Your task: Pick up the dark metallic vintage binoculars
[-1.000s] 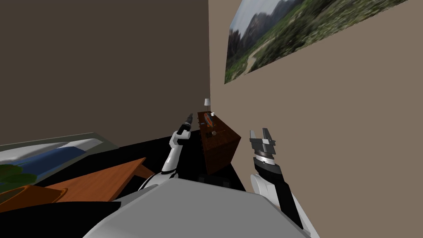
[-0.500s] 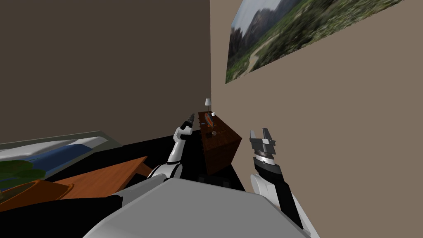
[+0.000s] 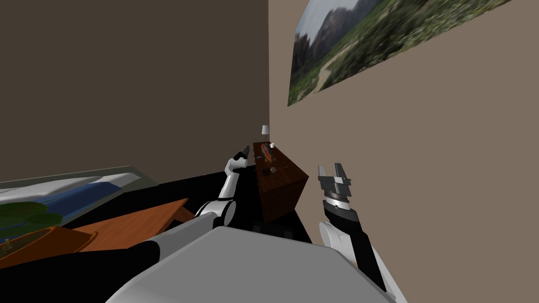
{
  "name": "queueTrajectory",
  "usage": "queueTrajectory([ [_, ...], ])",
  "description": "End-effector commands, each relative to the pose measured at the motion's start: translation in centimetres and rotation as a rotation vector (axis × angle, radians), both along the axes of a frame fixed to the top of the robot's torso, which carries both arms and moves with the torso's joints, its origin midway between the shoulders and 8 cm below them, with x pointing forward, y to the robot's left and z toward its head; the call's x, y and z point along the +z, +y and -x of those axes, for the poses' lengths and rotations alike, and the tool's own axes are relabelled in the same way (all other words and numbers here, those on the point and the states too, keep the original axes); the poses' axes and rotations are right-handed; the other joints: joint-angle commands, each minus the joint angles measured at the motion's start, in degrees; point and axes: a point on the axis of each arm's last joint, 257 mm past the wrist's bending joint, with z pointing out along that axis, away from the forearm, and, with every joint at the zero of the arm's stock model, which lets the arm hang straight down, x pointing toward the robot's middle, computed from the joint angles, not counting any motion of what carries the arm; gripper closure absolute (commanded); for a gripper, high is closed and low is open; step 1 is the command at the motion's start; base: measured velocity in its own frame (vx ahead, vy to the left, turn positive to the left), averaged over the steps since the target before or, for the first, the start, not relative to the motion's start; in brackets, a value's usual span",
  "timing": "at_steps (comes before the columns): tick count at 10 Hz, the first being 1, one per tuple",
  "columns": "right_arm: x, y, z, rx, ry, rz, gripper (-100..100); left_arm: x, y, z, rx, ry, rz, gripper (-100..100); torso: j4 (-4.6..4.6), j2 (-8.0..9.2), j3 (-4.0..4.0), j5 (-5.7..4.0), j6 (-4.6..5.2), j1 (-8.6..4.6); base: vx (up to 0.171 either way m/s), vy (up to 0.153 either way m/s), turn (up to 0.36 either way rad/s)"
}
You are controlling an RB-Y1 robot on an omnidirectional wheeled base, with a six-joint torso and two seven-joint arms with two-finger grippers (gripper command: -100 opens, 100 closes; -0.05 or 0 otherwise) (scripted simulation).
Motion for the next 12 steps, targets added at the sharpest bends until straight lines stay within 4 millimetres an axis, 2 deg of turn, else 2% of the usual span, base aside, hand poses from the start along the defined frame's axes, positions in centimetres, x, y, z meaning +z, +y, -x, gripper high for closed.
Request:
queueTrajectory([
  [1,0.0,0.0,0.0,0.000,0.000,0.000,0,-0.6,0.0,-1.0,0.006,0.053,-0.001,-100,0.00,0.00,0.00,0.00,0.00,0.00,0.006,-0.013,0.017],
  [2,0.0,0.0,0.0,0.000,0.000,0.000,0,-1.6,-0.2,-1.2,0.007,0.092,0.007,-100,0.00,-0.01,0.00,-0.01,0.00,-0.01,0.006,-0.011,0.007],
  [3,0.0,0.0,0.0,0.000,0.000,0.000,0,-1.4,-0.3,-1.7,0.011,0.117,0.003,-100,0.00,0.00,0.00,0.00,0.00,0.00,0.004,-0.012,0.007],
  [4,0.0,0.0,0.0,0.000,0.000,0.000,0,-2.7,-0.4,-2.0,0.011,0.160,0.011,-100,0.01,0.00,0.00,-0.01,0.00,-0.01,0.003,-0.010,0.001],
  [6,0.0,0.0,0.0,0.000,0.000,0.000,0,-3.4,-0.8,-2.7,0.013,0.214,0.011,-100,0.00,0.02,0.01,0.01,-0.01,0.03,0.000,-0.003,-0.001],
  [7,0.0,0.0,0.0,0.000,0.000,0.000,0,-4.5,-0.8,-2.6,0.015,0.245,0.015,-100,0.01,0.02,0.01,0.00,0.00,0.01,0.001,-0.006,-0.004],
  [8,0.0,0.0,0.0,0.000,0.000,0.000,0,-4.4,-1.2,-3.2,0.014,0.277,0.012,-100,0.00,0.02,0.01,0.01,-0.01,0.02,-0.001,-0.010,-0.008],
  [9,0.0,0.0,0.0,0.000,0.000,0.000,0,-6.0,-1.2,-2.9,0.017,0.322,0.018,-100,0.01,0.03,0.02,0.00,0.00,0.00,-0.001,-0.008,-0.009],
  [10,0.0,0.0,0.0,0.000,0.000,0.000,0,-5.6,-1.7,-3.4,0.015,0.349,0.014,-100,0.00,0.03,0.02,0.00,-0.01,0.01,-0.003,-0.007,-0.014],
  [11,0.0,0.0,0.0,0.000,0.000,0.000,0,-7.4,-1.7,-3.1,0.017,0.399,0.020,-100,0.01,0.03,0.02,0.00,0.00,0.00,-0.002,-0.005,-0.013],
  [12,0.0,0.0,0.0,0.000,0.000,0.000,0,-7.5,-2.3,-3.5,0.013,0.432,0.015,-100,0.00,0.03,0.02,0.01,-0.01,0.02,-0.006,-0.006,-0.029],
])
